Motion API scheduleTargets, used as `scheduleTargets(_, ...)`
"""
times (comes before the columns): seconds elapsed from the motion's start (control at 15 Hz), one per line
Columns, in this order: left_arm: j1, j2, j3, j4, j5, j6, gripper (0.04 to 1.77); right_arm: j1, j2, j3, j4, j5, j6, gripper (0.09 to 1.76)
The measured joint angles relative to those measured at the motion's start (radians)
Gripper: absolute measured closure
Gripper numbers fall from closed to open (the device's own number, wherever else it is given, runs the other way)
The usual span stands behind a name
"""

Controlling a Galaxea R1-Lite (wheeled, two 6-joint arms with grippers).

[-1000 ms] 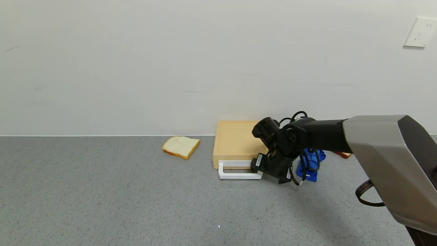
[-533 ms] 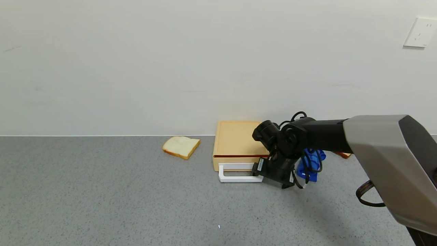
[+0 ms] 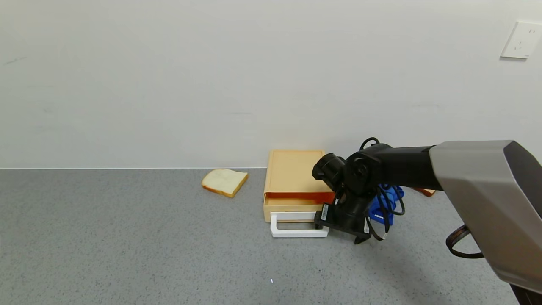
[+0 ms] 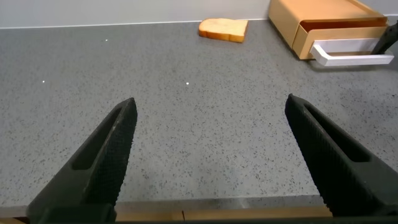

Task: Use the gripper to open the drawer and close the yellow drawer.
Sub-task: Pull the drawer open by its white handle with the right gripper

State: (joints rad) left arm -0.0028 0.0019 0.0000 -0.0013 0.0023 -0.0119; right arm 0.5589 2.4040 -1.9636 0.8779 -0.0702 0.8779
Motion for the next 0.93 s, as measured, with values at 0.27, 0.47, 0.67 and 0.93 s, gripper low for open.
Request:
scheduleTargets(0.27, 0.000, 0.000, 0.000, 0.000, 0.000, 0.000, 0.09, 0.017, -0.024, 0.048, -0.003, 0.002, 0.001, 0.14)
scheduleTargets(0.47, 0.000, 0.000, 0.000, 0.000, 0.000, 0.000, 0.09, 0.032, -0.043, 0.098, -0.009, -0.003, 0.006, 0.14)
scheduleTargets(0.67, 0.000, 0.000, 0.000, 0.000, 0.000, 0.000, 0.09, 0.045, -0.066, 0.141, -0.008, 0.034, 0.008, 0.14)
scheduleTargets(0.93, 0.000, 0.000, 0.000, 0.000, 0.000, 0.000, 0.09, 0.058, -0.093, 0.185, -0.007, 0.041, 0.008, 0.14)
